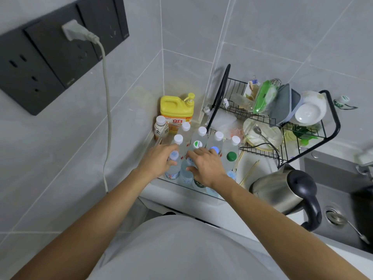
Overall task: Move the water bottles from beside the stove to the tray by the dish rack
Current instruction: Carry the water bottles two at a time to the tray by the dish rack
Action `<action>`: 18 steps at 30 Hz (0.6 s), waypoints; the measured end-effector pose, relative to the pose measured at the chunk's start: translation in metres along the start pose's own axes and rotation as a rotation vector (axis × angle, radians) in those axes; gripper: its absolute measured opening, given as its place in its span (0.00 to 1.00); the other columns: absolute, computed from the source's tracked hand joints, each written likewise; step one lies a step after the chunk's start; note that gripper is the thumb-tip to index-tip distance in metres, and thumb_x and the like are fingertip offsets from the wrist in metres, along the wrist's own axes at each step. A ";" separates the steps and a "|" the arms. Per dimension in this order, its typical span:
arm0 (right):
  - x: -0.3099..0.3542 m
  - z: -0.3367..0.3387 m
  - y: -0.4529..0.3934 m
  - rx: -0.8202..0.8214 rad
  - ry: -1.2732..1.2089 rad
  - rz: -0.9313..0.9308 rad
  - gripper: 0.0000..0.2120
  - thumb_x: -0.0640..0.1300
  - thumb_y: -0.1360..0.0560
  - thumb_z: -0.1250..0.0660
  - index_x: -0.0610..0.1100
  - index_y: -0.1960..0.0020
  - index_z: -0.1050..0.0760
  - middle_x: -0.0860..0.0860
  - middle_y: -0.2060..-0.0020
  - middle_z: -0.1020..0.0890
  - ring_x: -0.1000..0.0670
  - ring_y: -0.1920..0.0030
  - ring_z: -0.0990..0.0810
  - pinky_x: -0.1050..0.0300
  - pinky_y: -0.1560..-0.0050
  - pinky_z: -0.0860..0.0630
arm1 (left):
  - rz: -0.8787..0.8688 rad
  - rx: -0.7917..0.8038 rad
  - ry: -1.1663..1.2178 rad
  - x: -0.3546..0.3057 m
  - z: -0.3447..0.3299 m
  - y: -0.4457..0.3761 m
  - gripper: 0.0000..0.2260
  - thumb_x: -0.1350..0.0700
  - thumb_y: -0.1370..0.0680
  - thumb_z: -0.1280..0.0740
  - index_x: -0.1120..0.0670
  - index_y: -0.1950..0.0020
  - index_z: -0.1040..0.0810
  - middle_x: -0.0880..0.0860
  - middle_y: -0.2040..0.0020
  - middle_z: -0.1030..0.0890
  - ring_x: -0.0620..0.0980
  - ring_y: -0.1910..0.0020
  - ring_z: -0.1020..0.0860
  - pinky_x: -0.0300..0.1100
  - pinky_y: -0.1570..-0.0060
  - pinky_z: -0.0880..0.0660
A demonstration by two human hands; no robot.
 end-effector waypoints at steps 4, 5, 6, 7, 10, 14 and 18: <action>-0.002 -0.001 -0.001 0.015 -0.011 -0.012 0.17 0.51 0.26 0.25 0.47 0.41 0.24 0.48 0.53 0.18 0.41 0.48 0.21 0.47 0.49 0.32 | 0.000 -0.005 0.008 0.001 0.000 0.000 0.15 0.57 0.25 0.24 0.49 0.55 0.31 0.48 0.59 0.25 0.56 0.60 0.27 0.45 0.63 0.34; -0.001 -0.001 -0.001 0.020 -0.010 -0.013 0.17 0.52 0.26 0.25 0.47 0.41 0.24 0.48 0.53 0.18 0.41 0.48 0.21 0.47 0.49 0.32 | 0.002 -0.014 0.008 0.001 0.001 0.001 0.14 0.57 0.24 0.24 0.48 0.54 0.31 0.48 0.58 0.25 0.55 0.60 0.27 0.45 0.63 0.34; -0.001 -0.001 0.000 0.019 -0.004 -0.009 0.17 0.52 0.25 0.26 0.47 0.41 0.24 0.48 0.53 0.18 0.41 0.48 0.21 0.47 0.49 0.31 | 0.003 -0.025 0.005 0.001 0.001 0.001 0.13 0.56 0.24 0.24 0.49 0.52 0.29 0.47 0.57 0.25 0.54 0.60 0.27 0.45 0.62 0.32; -0.002 -0.001 0.000 0.025 0.001 -0.011 0.17 0.53 0.25 0.26 0.47 0.41 0.24 0.48 0.53 0.18 0.41 0.48 0.21 0.46 0.48 0.31 | 0.006 -0.030 -0.001 0.001 0.001 0.002 0.12 0.56 0.24 0.25 0.50 0.50 0.28 0.47 0.55 0.24 0.55 0.59 0.26 0.46 0.61 0.30; -0.002 -0.001 0.001 0.018 0.003 -0.008 0.18 0.52 0.25 0.26 0.47 0.40 0.24 0.47 0.51 0.18 0.40 0.47 0.21 0.46 0.47 0.30 | 0.015 -0.035 -0.024 0.002 -0.002 0.005 0.13 0.54 0.23 0.26 0.51 0.43 0.27 0.49 0.49 0.21 0.55 0.56 0.23 0.49 0.58 0.23; -0.002 -0.001 0.001 0.023 -0.009 -0.002 0.17 0.52 0.24 0.26 0.47 0.39 0.23 0.46 0.51 0.18 0.40 0.47 0.22 0.45 0.47 0.30 | 0.036 -0.045 -0.045 0.002 -0.003 0.005 0.16 0.53 0.21 0.27 0.51 0.37 0.26 0.50 0.45 0.19 0.53 0.55 0.22 0.46 0.58 0.26; -0.002 -0.002 0.000 0.030 -0.002 0.000 0.17 0.52 0.24 0.26 0.46 0.39 0.23 0.46 0.51 0.18 0.40 0.47 0.22 0.45 0.46 0.29 | 0.065 -0.044 -0.050 -0.001 -0.001 0.006 0.13 0.53 0.21 0.28 0.51 0.39 0.27 0.50 0.45 0.19 0.56 0.52 0.20 0.48 0.57 0.23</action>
Point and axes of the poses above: each hand's wrist, its own y-axis away from the middle knuckle, its own z-axis out of the back of the hand, x = y × z, the point moved 10 cm from there along -y, towards the middle knuckle
